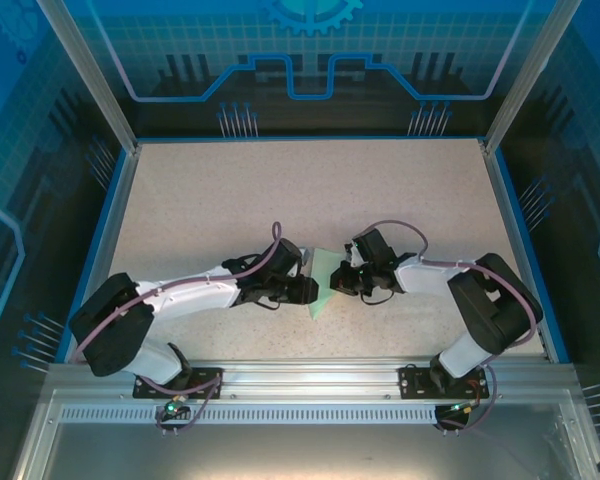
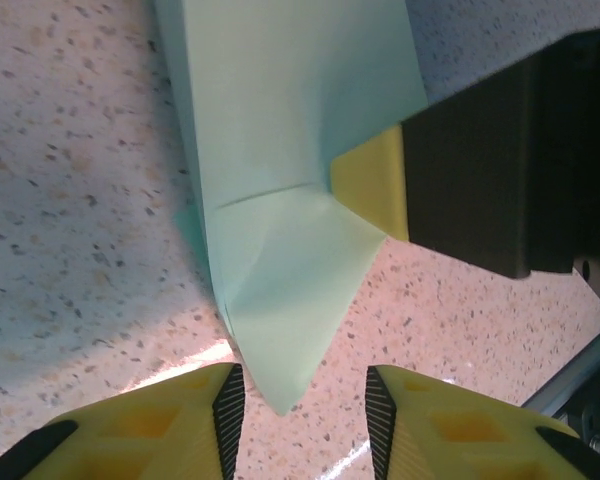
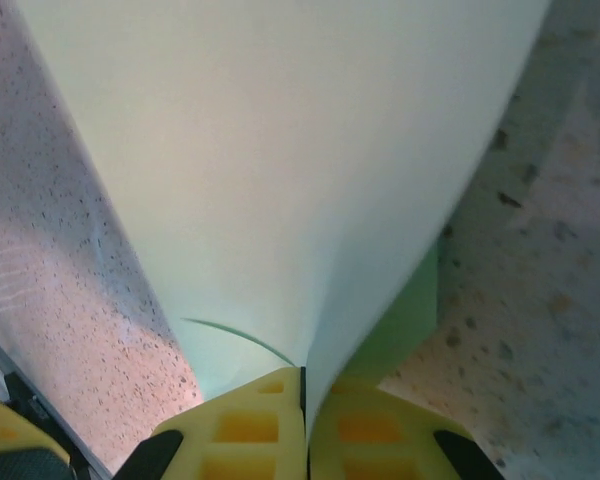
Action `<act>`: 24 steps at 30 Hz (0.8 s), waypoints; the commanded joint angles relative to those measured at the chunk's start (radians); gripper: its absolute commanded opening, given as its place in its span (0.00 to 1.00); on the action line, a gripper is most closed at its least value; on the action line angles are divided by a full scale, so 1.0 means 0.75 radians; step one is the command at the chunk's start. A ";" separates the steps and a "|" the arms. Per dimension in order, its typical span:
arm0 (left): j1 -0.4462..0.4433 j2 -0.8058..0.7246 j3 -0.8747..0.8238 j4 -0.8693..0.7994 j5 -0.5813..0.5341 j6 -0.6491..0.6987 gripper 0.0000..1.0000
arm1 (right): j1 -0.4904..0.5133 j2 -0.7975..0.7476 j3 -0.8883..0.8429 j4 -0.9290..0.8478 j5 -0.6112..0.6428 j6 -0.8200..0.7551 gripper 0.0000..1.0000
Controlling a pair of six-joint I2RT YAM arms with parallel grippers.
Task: Fold a paper plane with a square sheet of paper (pick it up from the middle)
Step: Fourth fold the wing at the center of the table.
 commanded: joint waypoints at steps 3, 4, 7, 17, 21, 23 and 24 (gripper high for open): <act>-0.081 -0.074 -0.051 -0.033 -0.126 -0.028 0.46 | 0.035 -0.099 -0.081 0.040 0.096 0.180 0.07; -0.098 -0.078 -0.056 -0.034 -0.139 -0.022 0.47 | 0.036 -0.115 -0.087 0.040 0.104 0.199 0.08; -0.145 -0.073 -0.054 -0.033 -0.163 0.012 0.50 | 0.038 -0.138 -0.079 0.003 0.126 0.212 0.08; -0.267 0.098 0.083 -0.112 -0.328 0.072 0.53 | 0.033 -0.077 0.019 -0.003 0.053 0.113 0.16; -0.267 0.130 0.100 -0.122 -0.371 0.049 0.53 | 0.026 -0.034 0.087 -0.022 0.003 0.027 0.25; -0.269 0.143 0.113 -0.136 -0.406 0.038 0.53 | 0.019 -0.014 0.107 -0.023 -0.023 0.003 0.26; -0.269 0.153 0.123 -0.144 -0.425 0.031 0.53 | 0.015 0.001 0.121 -0.030 -0.038 -0.013 0.27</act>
